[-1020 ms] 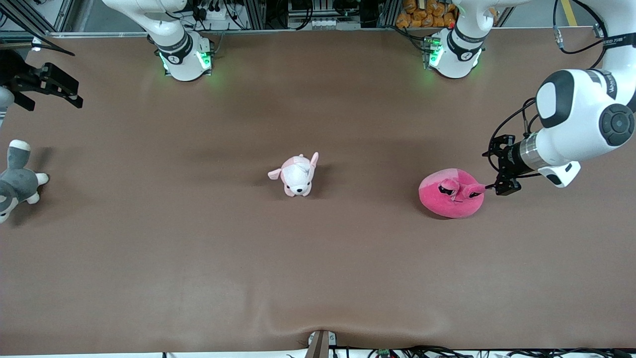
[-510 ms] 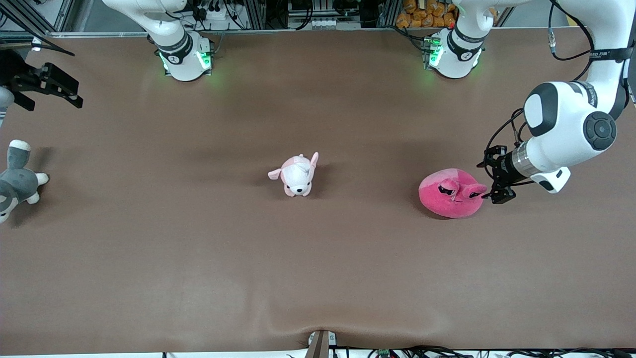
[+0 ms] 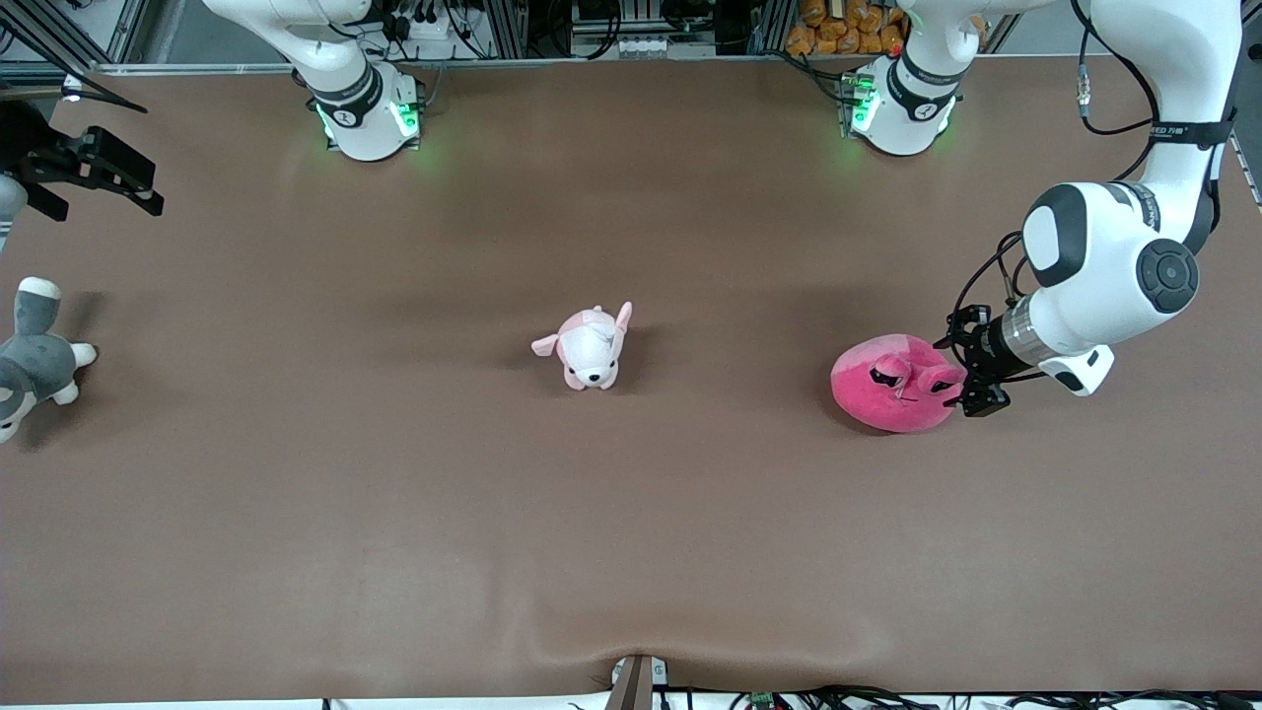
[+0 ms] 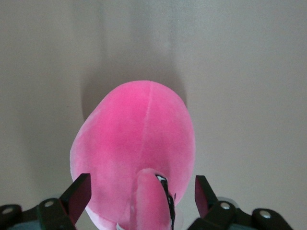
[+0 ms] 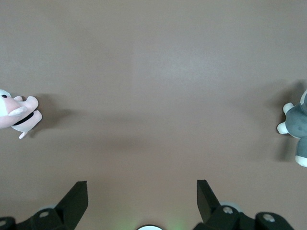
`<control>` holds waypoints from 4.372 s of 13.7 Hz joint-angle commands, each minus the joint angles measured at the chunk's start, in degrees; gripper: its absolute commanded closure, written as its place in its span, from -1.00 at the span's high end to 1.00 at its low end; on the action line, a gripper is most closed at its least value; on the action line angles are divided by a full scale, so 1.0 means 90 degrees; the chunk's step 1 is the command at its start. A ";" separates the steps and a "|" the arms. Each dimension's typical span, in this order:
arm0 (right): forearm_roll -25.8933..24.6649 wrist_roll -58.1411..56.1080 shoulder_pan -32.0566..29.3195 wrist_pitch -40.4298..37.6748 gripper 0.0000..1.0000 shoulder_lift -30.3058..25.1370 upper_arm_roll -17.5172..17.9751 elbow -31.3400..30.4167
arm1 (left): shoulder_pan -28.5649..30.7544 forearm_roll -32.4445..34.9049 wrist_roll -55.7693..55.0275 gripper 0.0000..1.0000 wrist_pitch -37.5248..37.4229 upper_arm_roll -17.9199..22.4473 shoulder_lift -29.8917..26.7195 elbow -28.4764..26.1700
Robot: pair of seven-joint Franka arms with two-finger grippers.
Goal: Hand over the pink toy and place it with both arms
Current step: 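Close the left gripper on the pink plush's snout, then lift the plush with the left gripper while the right gripper reaches in, then grasp the pink plush with the right gripper beside the left gripper, then open the left gripper and withdraw it while the right gripper holds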
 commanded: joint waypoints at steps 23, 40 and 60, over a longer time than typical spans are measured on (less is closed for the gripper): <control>0.1653 0.6658 0.0935 0.0440 1.00 0.1090 0.0154 0.0727 | -0.0104 -0.1163 -0.1374 -1.00 -0.3070 -0.0942 -0.0274 0.2893; 0.1702 1.4835 0.3563 0.4144 0.95 0.2506 0.0145 0.0757 | -0.2076 -0.1134 -0.5975 -1.00 -0.1822 -0.1754 0.0575 0.4135; 0.1518 1.4847 0.3301 0.3774 -1.00 0.2516 0.0086 0.1068 | -0.2282 -0.1056 -0.6309 -0.12 -0.1518 -0.1735 0.0644 0.4135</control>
